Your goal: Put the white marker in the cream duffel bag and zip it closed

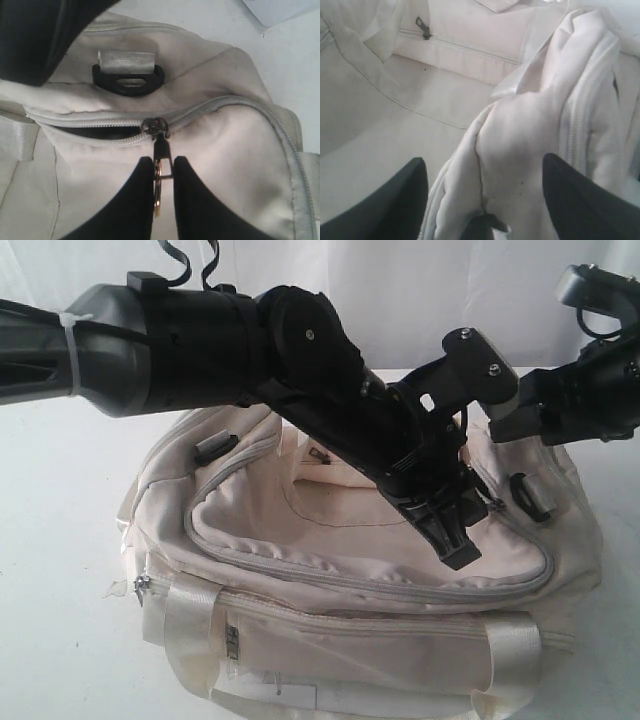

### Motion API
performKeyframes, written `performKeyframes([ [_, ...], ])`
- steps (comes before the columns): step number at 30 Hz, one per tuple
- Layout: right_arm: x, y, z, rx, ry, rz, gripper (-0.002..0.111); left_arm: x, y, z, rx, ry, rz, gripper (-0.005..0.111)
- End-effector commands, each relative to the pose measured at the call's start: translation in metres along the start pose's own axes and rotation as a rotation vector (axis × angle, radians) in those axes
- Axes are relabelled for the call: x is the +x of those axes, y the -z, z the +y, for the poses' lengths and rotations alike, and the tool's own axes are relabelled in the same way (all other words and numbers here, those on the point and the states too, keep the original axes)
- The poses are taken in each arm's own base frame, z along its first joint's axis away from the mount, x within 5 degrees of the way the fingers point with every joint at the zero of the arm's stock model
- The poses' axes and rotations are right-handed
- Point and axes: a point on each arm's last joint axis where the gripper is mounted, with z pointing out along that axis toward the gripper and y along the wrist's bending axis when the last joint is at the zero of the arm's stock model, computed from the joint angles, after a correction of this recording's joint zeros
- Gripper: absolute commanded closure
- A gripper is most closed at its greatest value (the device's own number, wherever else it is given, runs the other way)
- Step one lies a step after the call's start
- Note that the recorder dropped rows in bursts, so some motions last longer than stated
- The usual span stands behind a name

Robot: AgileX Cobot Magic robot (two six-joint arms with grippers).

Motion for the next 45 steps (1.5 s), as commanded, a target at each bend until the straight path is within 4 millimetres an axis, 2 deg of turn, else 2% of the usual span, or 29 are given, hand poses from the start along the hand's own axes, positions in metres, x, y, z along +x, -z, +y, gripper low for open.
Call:
performKeyframes([
  [1, 0.0, -0.012, 0.006, -0.011, 0.028, 0.02, 0.047, -0.005, 0.005, -0.003, 0.004, 0.005, -0.014, 0.107],
  [7, 0.003, -0.032, 0.003, 0.004, 0.042, 0.073, 0.048, -0.005, 0.005, -0.003, 0.003, 0.009, -0.017, 0.107],
  [12, 0.005, -0.039, -0.002, 0.015, 0.014, 0.104, 0.059, -0.005, 0.005, -0.002, -0.003, 0.026, -0.022, 0.107],
  [18, 0.006, -0.043, -0.003, 0.013, 0.01, 0.114, 0.08, -0.006, 0.005, -0.001, -0.015, 0.03, -0.032, 0.107],
  [23, 0.003, -0.043, -0.005, 0.035, 0.022, 0.081, 0.108, -0.007, 0.005, -0.001, -0.014, 0.036, -0.037, 0.107],
  [26, 0.001, -0.043, -0.006, 0.047, 0.052, 0.064, 0.108, -0.009, 0.004, -0.005, -0.005, 0.032, -0.041, 0.107],
  [32, -0.004, -0.041, -0.008, 0.071, 0.047, 0.026, 0.108, -0.028, 0.004, -0.032, 0.053, -0.067, -0.045, 0.107],
  [36, -0.014, -0.035, -0.006, 0.067, 0.061, 0.005, 0.108, -0.022, 0.004, -0.045, 0.138, -0.082, 0.054, 0.107],
  [40, -0.017, -0.034, -0.006, 0.074, 0.062, -0.005, 0.108, -0.015, 0.016, -0.049, 0.156, -0.084, 0.173, 0.107],
  [45, -0.018, -0.035, -0.01, 0.102, 0.046, -0.021, 0.108, -0.012, 0.047, -0.054, 0.129, -0.107, 0.228, 0.107],
])
